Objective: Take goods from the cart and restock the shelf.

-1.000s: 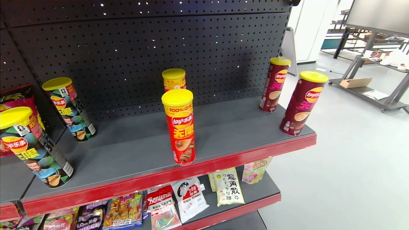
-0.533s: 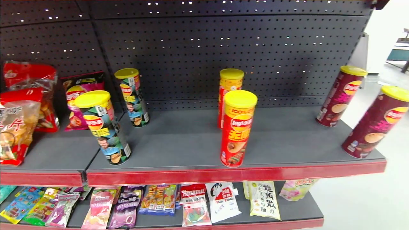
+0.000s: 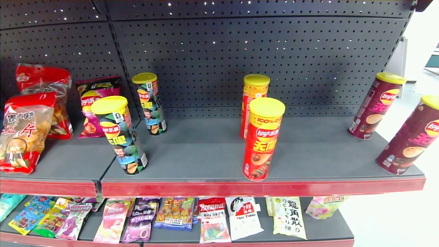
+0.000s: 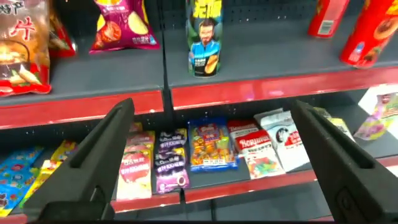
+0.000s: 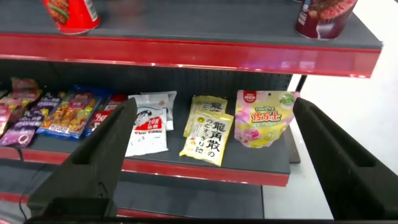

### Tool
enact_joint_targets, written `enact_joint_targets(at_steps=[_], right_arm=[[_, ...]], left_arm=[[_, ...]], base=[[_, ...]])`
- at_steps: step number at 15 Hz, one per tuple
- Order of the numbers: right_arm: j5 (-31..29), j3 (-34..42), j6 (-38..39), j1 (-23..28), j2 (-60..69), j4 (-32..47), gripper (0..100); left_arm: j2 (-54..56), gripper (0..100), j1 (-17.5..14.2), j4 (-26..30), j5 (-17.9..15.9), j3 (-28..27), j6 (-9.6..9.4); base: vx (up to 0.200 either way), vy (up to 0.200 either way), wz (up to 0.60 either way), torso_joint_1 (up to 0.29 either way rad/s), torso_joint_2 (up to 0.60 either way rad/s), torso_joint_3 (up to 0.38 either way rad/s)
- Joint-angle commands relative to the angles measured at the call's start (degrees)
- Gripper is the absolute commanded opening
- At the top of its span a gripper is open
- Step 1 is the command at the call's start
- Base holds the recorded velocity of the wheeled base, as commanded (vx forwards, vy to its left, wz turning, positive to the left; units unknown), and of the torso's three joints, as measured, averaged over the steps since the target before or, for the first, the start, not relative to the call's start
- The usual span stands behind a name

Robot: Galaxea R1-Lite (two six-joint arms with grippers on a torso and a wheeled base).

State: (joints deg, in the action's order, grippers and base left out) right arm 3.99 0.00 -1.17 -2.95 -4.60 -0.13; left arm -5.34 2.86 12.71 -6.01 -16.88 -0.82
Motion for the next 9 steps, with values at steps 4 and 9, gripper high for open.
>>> enact_joint_targets(at_steps=[4, 9], right_arm=[[4.8, -27.16, 7.23, -2.76, -24.5, -0.66, 100], [7.88, -27.6, -2.43, -10.76, -41.11, -1.36, 100]], left_arm=[[0.59, 100, -0.23, -12.19, 0.38, 16.62, -3.58], [0.59, 100, -0.23, -12.36, 2.32, 16.71, 0.2]], base=[[0.0, 0.0, 0.0, 0.0, 0.0, 0.0], [0.0, 0.0, 0.0, 0.0, 0.0, 0.0]])
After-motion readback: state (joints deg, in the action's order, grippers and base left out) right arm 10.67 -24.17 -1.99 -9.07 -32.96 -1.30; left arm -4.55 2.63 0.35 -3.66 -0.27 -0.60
